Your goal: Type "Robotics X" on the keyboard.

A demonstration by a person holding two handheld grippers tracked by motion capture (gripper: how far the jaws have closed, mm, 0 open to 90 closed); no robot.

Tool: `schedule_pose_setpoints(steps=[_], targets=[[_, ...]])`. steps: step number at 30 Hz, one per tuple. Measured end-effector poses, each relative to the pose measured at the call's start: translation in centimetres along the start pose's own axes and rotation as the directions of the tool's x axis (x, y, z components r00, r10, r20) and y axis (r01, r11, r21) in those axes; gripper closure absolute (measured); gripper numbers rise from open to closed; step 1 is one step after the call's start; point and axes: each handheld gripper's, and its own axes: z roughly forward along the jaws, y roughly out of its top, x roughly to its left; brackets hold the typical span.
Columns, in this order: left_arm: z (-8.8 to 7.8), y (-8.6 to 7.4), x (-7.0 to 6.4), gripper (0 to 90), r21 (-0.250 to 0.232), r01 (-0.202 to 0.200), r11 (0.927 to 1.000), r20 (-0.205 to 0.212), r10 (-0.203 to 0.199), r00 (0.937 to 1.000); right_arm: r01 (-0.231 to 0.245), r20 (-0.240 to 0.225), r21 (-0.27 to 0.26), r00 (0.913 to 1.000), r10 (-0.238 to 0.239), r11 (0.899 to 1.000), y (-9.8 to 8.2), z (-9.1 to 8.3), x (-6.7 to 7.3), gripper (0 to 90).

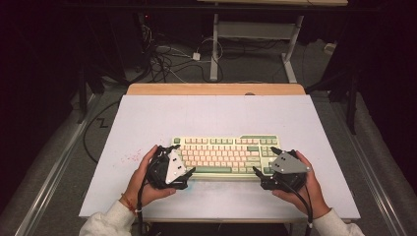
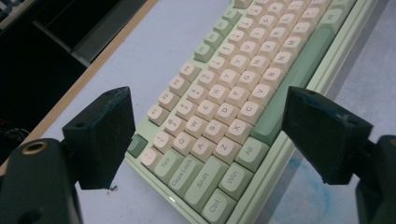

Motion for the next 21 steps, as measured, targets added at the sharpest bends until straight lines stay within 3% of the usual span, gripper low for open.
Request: schedule_pose_setpoints(steps=[21], targets=[[-1.1,-1.7,0.5,16.4,0.004,0.019,0.9998,-0.002,-0.019,0.9998,-0.014,0.026,0.004,0.9996,0.014,1.0,-1.0,-1.1,-0.7,19.4]])
